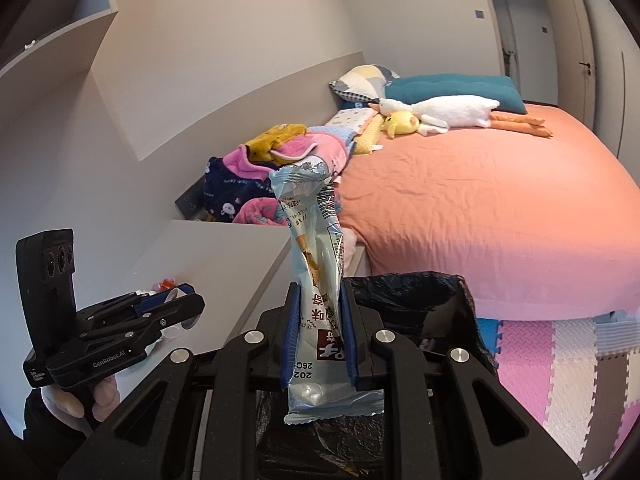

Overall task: Collect trash
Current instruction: 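Carry the wrapper and small cup over the black bag and release both, then move both open tools back over the table items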

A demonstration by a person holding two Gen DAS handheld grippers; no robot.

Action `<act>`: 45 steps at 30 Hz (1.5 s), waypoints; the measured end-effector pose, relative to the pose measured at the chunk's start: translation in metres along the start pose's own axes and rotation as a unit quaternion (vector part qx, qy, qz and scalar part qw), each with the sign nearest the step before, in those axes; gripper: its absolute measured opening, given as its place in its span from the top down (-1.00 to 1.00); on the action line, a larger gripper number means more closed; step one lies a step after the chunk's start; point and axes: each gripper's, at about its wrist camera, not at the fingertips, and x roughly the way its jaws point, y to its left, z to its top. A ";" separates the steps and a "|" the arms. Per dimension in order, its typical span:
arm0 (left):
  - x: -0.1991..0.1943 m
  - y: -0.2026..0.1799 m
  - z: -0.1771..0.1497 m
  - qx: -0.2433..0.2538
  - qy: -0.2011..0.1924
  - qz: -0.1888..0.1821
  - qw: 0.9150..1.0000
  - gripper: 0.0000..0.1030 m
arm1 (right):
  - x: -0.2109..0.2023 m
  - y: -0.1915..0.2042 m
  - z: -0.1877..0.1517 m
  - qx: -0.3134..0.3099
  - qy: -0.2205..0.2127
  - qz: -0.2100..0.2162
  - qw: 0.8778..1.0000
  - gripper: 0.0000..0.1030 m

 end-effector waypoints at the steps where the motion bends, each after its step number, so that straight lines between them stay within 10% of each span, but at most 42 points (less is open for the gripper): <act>1: 0.004 -0.004 0.000 0.004 0.004 -0.006 1.000 0.44 | -0.002 -0.003 -0.001 0.004 -0.001 -0.002 1.000 0.59; 5: 0.017 -0.013 0.001 0.009 0.022 -0.032 0.999 0.32 | -0.009 -0.014 -0.001 0.021 -0.005 0.004 1.000 0.52; 7: 0.023 -0.017 0.003 0.005 0.032 -0.039 0.999 -0.88 | -0.017 -0.019 -0.001 0.033 -0.021 -0.004 0.999 -0.08; 9: 0.021 -0.021 0.004 0.007 0.019 -0.028 0.999 -0.87 | -0.028 -0.022 0.000 0.043 -0.052 -0.029 0.997 -0.48; 13: 0.019 -0.022 0.008 0.009 0.008 -0.014 1.000 -0.87 | -0.039 -0.025 0.003 0.042 -0.076 -0.043 0.995 -0.63; 45: -0.033 0.031 -0.018 -0.056 -0.022 0.073 0.996 -0.87 | 0.004 0.028 0.010 -0.014 -0.038 0.058 0.997 -0.65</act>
